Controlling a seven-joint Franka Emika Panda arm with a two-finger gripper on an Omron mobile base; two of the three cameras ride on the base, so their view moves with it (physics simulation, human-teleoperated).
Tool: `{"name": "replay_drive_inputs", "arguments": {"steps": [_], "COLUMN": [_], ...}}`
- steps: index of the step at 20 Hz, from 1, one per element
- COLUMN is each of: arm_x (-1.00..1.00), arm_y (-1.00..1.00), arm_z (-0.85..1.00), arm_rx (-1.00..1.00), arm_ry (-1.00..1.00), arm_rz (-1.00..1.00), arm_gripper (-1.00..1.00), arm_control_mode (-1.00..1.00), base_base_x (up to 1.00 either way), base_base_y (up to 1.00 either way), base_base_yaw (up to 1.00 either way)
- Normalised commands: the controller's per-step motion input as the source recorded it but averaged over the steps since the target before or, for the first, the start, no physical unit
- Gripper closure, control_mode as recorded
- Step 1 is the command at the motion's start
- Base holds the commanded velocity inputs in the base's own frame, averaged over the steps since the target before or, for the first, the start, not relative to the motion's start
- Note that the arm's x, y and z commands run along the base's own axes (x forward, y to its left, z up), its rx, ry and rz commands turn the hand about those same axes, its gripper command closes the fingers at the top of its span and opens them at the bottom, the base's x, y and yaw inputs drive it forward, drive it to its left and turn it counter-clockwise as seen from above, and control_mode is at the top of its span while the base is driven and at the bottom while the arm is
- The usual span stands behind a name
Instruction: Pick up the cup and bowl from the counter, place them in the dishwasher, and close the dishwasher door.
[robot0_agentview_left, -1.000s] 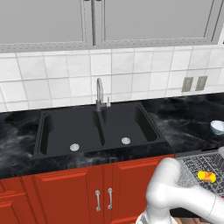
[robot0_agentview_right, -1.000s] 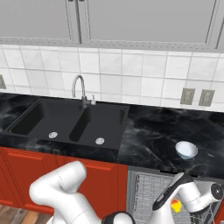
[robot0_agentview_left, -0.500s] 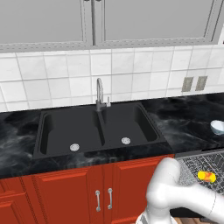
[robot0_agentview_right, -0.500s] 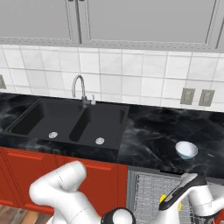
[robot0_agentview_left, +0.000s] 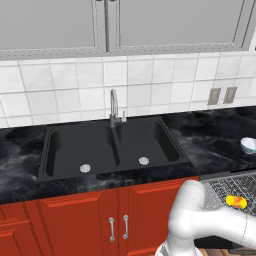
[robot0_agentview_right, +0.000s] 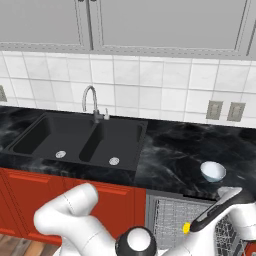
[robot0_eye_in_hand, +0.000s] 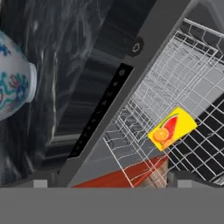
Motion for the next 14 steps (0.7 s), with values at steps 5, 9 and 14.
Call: {"name": "replay_drive_inputs", "arguments": {"steps": [5,9,14], "arm_x": [0.01,0.13,0.36], "arm_y": [0.0,0.0,0.02], "arm_z": [0.65,0.29,0.06], "arm_rx": [0.01,0.0,0.0], "arm_ry": [0.0,0.0,0.0], "arm_rz": [-0.01,0.0,0.0], "arm_gripper": [-1.0,-1.0,-1.0], "arm_control_mode": [-1.0,-1.0,-1.0], "base_base_x": [0.0,0.0,0.0], "base_base_y": [0.0,0.0,0.0], "base_base_yaw": [0.0,0.0,0.0]}}
